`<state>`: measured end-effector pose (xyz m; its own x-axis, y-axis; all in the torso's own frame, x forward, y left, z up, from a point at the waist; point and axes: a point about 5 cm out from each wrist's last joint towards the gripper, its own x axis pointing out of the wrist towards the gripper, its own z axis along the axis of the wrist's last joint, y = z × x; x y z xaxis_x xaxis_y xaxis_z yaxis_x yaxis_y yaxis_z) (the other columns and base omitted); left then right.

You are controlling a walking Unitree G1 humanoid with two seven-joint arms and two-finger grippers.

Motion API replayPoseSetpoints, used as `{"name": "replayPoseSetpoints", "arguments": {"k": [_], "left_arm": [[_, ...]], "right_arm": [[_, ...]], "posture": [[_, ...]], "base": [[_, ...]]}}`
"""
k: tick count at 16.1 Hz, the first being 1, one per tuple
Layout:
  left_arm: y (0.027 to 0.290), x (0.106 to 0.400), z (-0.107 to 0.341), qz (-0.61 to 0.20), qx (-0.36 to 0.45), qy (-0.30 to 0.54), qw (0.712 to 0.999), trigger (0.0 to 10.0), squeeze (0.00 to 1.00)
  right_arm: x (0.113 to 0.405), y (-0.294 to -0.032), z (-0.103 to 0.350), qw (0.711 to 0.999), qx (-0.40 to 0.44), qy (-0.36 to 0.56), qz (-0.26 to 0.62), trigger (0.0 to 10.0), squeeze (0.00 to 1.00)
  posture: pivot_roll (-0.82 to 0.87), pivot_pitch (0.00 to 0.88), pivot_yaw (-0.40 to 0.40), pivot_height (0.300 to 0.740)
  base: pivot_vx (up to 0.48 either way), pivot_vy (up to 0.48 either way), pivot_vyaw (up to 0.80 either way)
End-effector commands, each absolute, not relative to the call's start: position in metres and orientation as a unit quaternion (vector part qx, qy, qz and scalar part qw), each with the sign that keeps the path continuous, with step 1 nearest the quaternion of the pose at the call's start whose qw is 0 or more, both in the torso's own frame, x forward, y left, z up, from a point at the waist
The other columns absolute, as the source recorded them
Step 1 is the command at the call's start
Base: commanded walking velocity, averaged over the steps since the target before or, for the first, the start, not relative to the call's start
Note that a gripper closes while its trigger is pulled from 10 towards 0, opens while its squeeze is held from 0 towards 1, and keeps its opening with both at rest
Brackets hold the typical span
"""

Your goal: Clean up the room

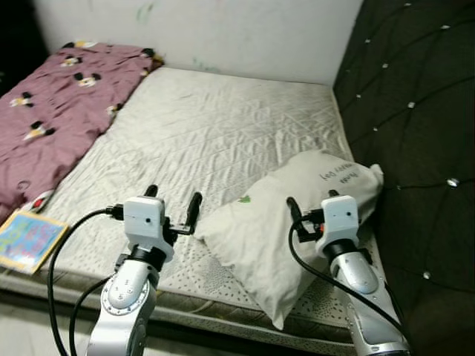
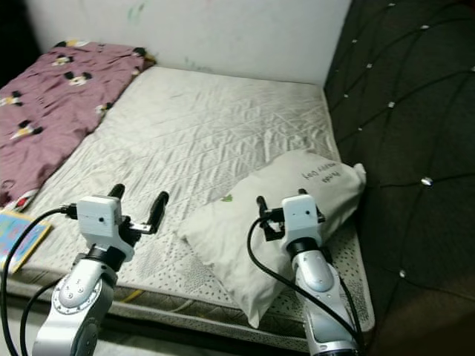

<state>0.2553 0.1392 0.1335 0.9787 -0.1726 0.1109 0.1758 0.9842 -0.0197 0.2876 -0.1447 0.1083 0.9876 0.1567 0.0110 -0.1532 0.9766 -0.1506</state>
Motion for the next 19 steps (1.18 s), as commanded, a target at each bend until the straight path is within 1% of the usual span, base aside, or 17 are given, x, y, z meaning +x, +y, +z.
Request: {"name": "replayPoseSetpoints", "arguments": {"k": [1,2,4,10,12,19], "left_arm": [[0.1393,0.2547,0.1342,-0.083,-0.012,-0.052,0.995,10.0,0.00],[0.1393,0.2547,0.1343,-0.083,-0.013,-0.052,0.995,10.0,0.00],[0.1381,0.2545,0.1337,-0.084,-0.013,-0.049,0.995,10.0,0.00],[0.1377,0.2552,0.1345,-0.086,-0.012,-0.050,0.995,10.0,0.00],[0.1374,0.2559,0.1344,-0.084,-0.012,-0.050,0.995,10.0,0.00],[0.1368,0.2570,0.1353,-0.084,-0.010,-0.051,0.995,10.0,0.00]], "right_arm": [[0.2883,-0.1449,0.1118,0.994,-0.074,-0.016,0.081,10.0,0.00],[0.2882,-0.1449,0.1117,0.994,-0.074,-0.016,0.081,10.0,0.00],[0.2868,-0.1442,0.1113,0.994,-0.073,-0.015,0.083,10.0,0.00],[0.2869,-0.1435,0.1116,0.993,-0.075,-0.016,0.086,10.0,0.00],[0.2870,-0.1432,0.1110,0.993,-0.075,-0.016,0.088,10.0,0.00],[0.2871,-0.1424,0.1097,0.993,-0.076,-0.014,0.093,10.0,0.00]], "posture": [[0.00,0.086,-0.006,0.740],[0.00,0.086,-0.006,0.740],[0.00,0.096,-0.005,0.719],[0.00,0.097,-0.004,0.684],[0.00,0.091,-0.005,0.659],[0.00,0.091,-0.007,0.599]], "base": [[0.000,0.000,0.00],[0.000,0.000,0.00],[0.000,0.000,0.00],[0.000,0.000,0.00],[0.000,0.000,0.00],[0.000,0.000,0.00]]}}
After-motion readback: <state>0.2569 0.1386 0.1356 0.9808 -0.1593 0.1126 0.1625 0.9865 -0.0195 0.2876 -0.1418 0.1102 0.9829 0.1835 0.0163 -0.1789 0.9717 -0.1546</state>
